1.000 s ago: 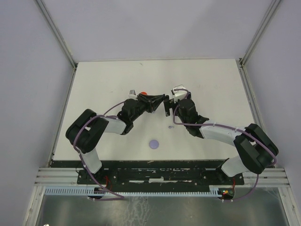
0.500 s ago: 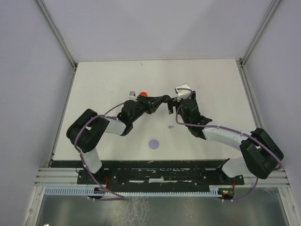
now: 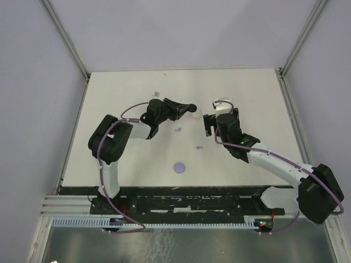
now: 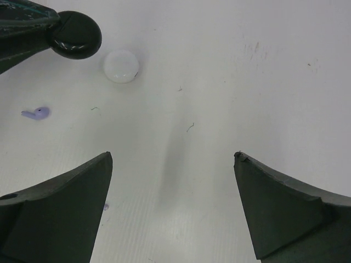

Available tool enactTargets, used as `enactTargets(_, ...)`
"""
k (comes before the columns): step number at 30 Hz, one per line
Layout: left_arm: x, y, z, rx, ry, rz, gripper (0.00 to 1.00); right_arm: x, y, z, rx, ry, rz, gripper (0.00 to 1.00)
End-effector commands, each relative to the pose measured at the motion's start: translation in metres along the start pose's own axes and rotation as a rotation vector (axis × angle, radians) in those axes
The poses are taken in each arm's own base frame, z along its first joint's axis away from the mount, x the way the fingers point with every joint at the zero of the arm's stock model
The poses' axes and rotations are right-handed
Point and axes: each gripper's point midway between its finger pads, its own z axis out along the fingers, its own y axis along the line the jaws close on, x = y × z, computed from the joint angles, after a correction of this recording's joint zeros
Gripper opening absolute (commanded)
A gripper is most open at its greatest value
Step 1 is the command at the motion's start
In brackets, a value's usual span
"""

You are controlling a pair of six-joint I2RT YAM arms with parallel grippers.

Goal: Insert the wireless bluetooth earbuds into the charging case
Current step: Place the charging case at the center of the board.

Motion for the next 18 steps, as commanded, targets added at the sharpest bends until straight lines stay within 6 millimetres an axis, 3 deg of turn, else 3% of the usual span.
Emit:
enactTargets(1, -0.009, 0.027, 0.013, -0.106, 0.0, 0.171, 0.03, -0.013, -0.008, -0.011, -0.008, -0.011, 0.024, 1.0)
enactTargets(9, -0.022, 0.056, 0.022, -0.216, -0.024, 0.245, 0.03, 0.0, 0.007, -0.007, -0.093, 0.1, 0.002, 0.95)
enactTargets(18, -0.031, 0.07, 0.022, -0.27, -0.034, 0.283, 0.03, 0.013, 0.029, 0.002, -0.179, 0.189, -0.019, 0.94)
